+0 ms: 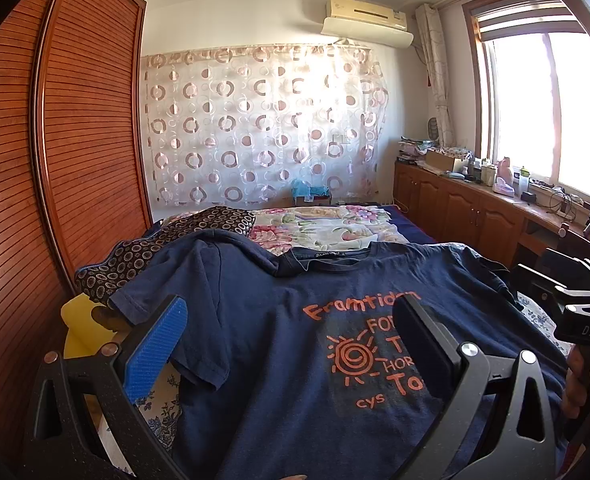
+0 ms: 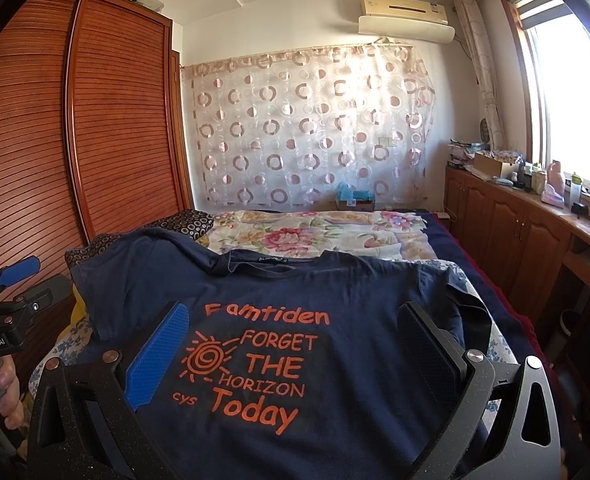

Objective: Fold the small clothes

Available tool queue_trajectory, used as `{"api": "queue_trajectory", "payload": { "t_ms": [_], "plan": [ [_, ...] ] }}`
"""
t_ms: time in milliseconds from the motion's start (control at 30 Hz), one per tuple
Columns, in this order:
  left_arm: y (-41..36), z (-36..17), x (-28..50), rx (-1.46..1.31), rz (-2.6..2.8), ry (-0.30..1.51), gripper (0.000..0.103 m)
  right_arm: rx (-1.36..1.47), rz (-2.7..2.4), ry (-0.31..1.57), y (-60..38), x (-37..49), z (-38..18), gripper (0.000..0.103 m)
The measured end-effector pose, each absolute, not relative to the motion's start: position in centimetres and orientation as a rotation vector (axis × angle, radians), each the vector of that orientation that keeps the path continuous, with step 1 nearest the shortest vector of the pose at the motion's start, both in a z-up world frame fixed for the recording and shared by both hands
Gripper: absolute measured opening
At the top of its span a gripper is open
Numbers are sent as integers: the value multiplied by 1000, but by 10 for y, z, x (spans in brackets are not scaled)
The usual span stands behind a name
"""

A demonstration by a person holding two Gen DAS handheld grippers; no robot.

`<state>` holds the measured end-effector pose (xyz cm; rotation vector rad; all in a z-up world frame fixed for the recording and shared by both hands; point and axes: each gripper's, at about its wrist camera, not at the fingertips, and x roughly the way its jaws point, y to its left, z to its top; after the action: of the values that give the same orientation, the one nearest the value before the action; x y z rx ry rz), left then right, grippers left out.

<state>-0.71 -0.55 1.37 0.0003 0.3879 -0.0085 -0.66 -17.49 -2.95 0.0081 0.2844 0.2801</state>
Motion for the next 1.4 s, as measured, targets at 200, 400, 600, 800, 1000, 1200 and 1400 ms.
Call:
{"api": "queue_trajectory", "payload": {
  "t_ms": [200, 400, 600, 800, 1000, 1200, 1400],
  "plan": [
    [-6, 14, -7, 1, -8, 386, 103, 8, 280, 284, -175, -7, -30, 103],
    [-8, 16, -7, 1, -11, 385, 103, 8, 280, 284, -175, -7, -30, 103],
    [-9, 17, -7, 1, -11, 384, 103, 7, 280, 284, -175, -7, -30, 103],
    [-9, 17, -8, 2, -11, 383, 103, 7, 280, 283, -175, -7, -29, 103],
    [-10, 19, -8, 2, -12, 381, 103, 7, 280, 283, -175, -7, -29, 103],
    [-10, 18, -8, 2, -11, 381, 103, 6, 284, 287, -170, -11, -28, 103],
    [-10, 14, -5, -2, -6, 396, 103, 4, 302, 307, -169, -6, -33, 103]
  ]
}}
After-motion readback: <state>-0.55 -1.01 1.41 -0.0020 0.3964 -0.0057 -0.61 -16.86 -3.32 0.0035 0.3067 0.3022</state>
